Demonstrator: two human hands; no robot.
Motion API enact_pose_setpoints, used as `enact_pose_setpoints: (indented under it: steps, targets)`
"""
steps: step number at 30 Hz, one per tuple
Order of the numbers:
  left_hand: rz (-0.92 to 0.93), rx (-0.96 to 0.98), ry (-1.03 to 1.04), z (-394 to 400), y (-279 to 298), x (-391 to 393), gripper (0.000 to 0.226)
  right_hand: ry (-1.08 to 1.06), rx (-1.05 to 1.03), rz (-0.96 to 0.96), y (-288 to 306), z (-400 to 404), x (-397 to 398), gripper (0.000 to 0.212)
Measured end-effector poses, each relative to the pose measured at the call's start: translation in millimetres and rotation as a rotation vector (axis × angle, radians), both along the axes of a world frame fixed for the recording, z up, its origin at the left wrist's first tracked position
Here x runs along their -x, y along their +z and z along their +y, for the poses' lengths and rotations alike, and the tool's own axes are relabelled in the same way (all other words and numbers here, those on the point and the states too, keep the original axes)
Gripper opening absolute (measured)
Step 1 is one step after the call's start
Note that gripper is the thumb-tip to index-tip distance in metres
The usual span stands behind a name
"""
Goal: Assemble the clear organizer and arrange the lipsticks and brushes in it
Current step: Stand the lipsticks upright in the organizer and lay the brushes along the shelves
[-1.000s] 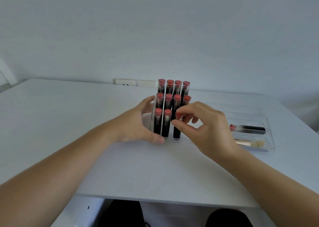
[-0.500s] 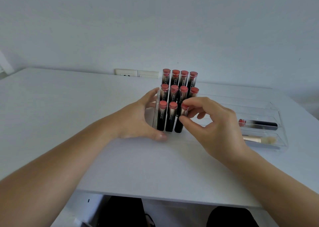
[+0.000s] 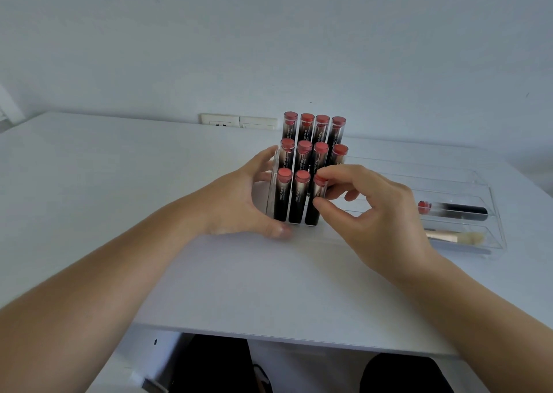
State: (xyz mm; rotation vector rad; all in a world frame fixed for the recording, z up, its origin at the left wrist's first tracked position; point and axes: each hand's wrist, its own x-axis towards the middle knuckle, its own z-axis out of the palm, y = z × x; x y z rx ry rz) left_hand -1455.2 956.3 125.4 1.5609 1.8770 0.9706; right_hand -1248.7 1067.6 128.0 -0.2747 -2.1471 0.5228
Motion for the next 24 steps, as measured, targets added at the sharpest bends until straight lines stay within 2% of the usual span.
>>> enact_pose_setpoints:
  steps: [24]
  targets:
    - [-0.001, -0.008, -0.003, -1.0, -0.7, -1.0, 0.128, -0.027, -0.001, -0.033, 1.6, -3.0, -1.7, 0.031]
